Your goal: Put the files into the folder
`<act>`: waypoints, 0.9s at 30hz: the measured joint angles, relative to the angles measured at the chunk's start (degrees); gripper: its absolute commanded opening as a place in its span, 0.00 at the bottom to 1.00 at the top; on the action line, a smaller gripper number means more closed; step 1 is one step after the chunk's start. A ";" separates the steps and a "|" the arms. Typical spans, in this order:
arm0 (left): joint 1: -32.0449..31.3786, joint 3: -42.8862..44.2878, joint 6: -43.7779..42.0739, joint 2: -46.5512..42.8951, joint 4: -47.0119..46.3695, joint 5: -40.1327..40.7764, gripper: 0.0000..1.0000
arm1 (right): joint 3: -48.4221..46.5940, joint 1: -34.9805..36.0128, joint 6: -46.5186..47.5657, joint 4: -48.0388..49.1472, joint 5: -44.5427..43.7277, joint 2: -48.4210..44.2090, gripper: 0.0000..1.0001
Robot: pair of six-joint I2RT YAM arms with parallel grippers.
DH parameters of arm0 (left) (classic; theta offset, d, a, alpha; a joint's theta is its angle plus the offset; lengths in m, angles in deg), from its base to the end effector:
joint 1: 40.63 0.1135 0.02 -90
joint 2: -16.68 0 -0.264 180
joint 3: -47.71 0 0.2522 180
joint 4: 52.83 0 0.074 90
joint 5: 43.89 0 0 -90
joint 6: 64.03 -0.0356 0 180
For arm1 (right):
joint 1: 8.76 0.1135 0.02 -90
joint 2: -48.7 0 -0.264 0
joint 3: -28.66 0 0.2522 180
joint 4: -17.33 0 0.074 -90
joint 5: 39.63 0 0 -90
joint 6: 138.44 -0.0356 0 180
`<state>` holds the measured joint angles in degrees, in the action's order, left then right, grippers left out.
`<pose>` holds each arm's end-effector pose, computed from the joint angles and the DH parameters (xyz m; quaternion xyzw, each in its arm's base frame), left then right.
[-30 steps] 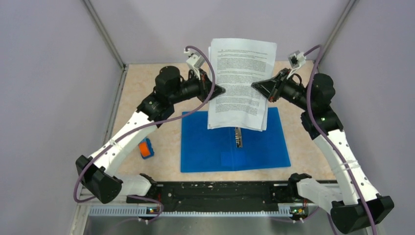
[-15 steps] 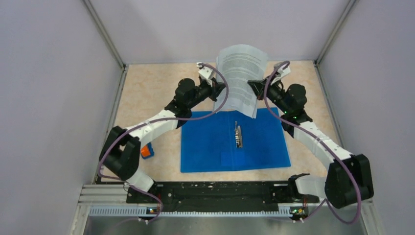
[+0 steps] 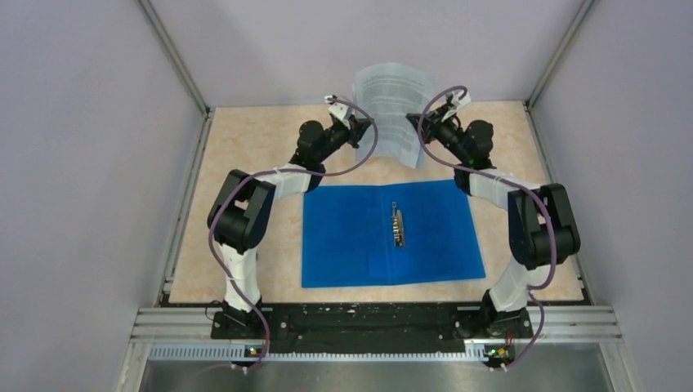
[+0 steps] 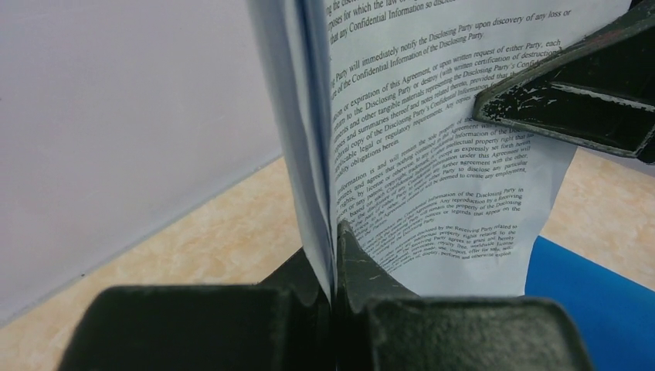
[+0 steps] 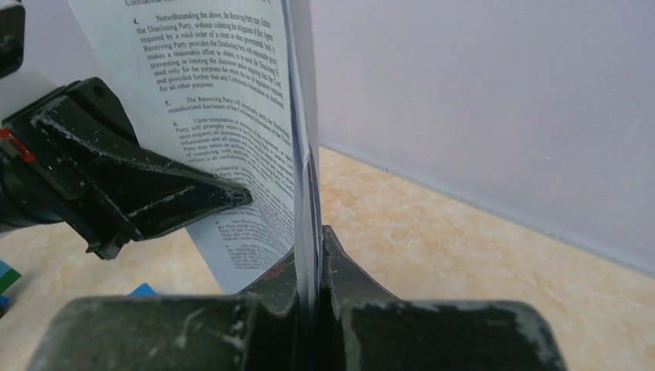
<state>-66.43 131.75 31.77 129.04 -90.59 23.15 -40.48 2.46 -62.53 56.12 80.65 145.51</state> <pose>0.3971 -0.2074 0.2555 0.2596 0.5976 -0.3274 0.6843 0.3667 0.0910 0.2787 -0.1863 0.6181 0.3252 0.6910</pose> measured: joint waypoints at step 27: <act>0.92 0.02 0.83 11.72 -9.57 -1.90 0.46 | -0.96 -3.54 -6.82 15.26 5.90 14.69 0.43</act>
<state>-65.51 131.78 32.60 140.75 -100.17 21.24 -41.44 -1.08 -69.35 71.38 86.55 160.20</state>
